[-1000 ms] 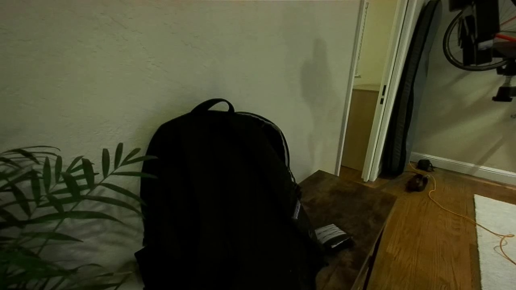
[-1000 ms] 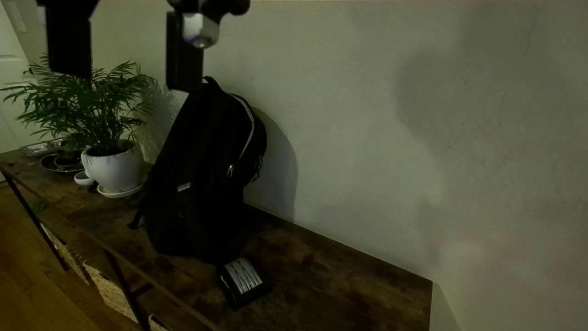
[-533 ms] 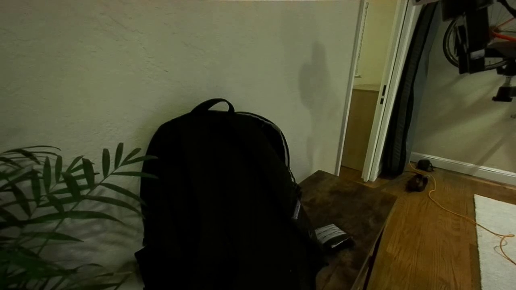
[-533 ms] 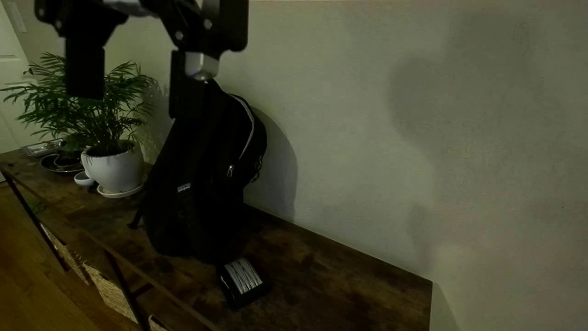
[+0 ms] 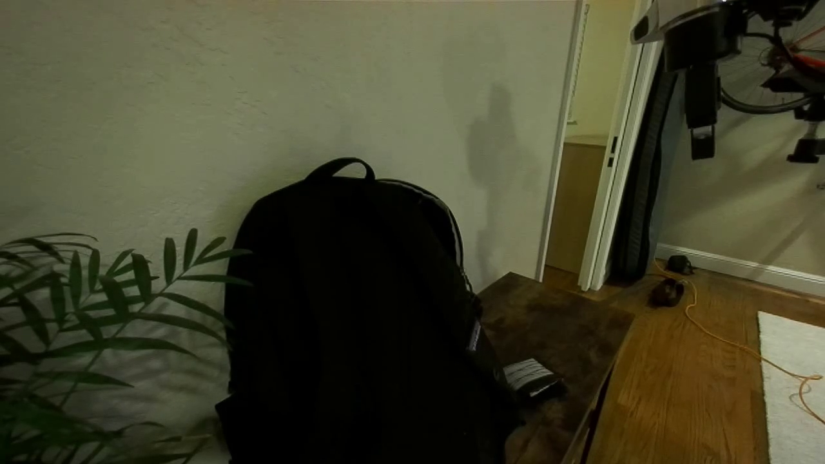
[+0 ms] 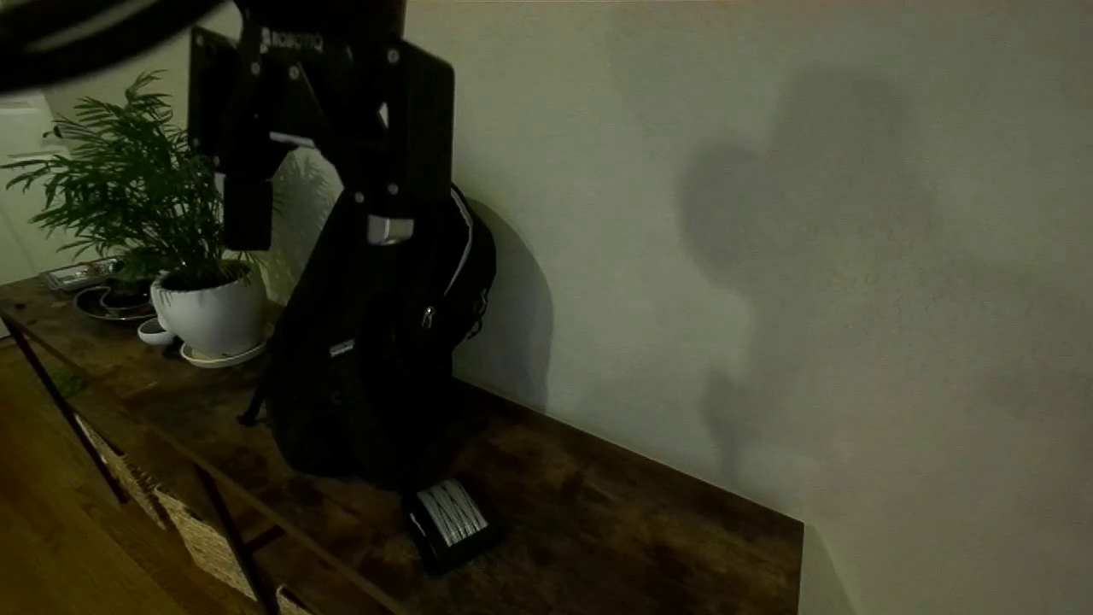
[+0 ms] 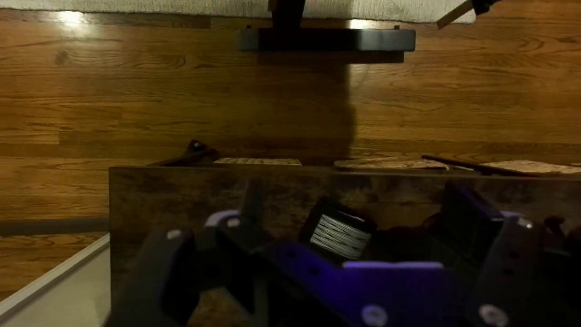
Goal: Pick up the wallet and place it in the backpack
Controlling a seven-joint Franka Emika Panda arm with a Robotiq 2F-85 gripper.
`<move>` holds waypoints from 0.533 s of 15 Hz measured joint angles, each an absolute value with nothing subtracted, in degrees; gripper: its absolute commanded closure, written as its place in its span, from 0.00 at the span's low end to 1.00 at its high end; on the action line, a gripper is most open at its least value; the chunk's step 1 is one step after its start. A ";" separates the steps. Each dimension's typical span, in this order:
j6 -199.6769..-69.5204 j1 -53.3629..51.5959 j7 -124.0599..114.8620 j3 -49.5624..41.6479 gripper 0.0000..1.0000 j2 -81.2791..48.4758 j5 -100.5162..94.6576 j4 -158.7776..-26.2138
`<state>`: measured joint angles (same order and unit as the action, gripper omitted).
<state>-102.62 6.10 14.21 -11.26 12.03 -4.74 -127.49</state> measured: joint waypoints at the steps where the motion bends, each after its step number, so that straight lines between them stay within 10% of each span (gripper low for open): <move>1: -103.90 6.08 13.19 -10.71 0.00 11.74 -3.89 -128.13; 8: -114.60 5.66 6.49 -6.49 0.00 11.29 -1.09 -134.06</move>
<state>-114.60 5.66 6.49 -6.49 11.29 -1.09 -134.06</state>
